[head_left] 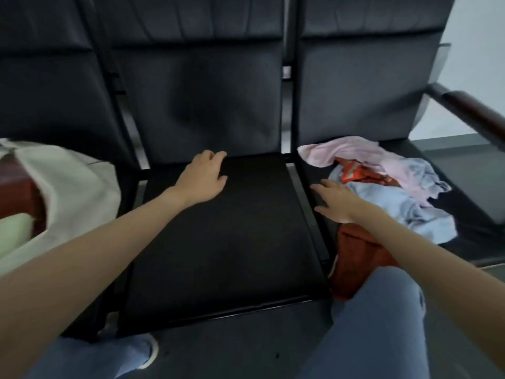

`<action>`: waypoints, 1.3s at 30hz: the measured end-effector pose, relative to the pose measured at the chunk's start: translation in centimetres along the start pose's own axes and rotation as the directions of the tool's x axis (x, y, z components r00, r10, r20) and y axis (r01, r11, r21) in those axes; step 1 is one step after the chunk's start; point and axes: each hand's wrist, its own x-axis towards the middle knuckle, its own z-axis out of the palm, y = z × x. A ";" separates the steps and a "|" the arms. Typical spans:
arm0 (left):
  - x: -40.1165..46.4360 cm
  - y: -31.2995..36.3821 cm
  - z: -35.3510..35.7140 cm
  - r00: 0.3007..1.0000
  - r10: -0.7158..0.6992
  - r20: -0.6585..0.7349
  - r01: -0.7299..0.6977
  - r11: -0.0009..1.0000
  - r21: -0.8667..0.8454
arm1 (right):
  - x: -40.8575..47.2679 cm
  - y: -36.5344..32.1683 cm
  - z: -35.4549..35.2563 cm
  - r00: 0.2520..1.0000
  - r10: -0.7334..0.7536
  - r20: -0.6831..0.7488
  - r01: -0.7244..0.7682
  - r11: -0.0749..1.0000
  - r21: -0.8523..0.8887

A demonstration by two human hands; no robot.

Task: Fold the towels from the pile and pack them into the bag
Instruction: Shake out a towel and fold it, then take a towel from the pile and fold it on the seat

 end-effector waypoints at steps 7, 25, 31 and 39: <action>7.2 11.4 7.2 0.963 0.221 0.154 -0.218 0.975 -0.032 | -1.5 12.6 3.8 0.931 0.353 -0.093 -0.321 0.913 0.252; 22.3 25.4 17.4 0.840 0.487 0.240 -0.509 0.860 0.036 | 6.3 25.9 5.9 0.802 0.556 -0.219 -0.416 0.782 0.463; 24.6 27.4 20.5 0.892 0.426 0.154 -0.414 0.905 -0.102 | 5.7 26.2 6.7 0.695 0.618 -0.367 -0.282 0.704 0.652; 24.6 29.5 22.2 0.932 0.361 -0.022 -0.350 0.885 -0.307 | 2.7 22.9 4.9 0.665 0.589 -0.459 0.099 0.539 0.836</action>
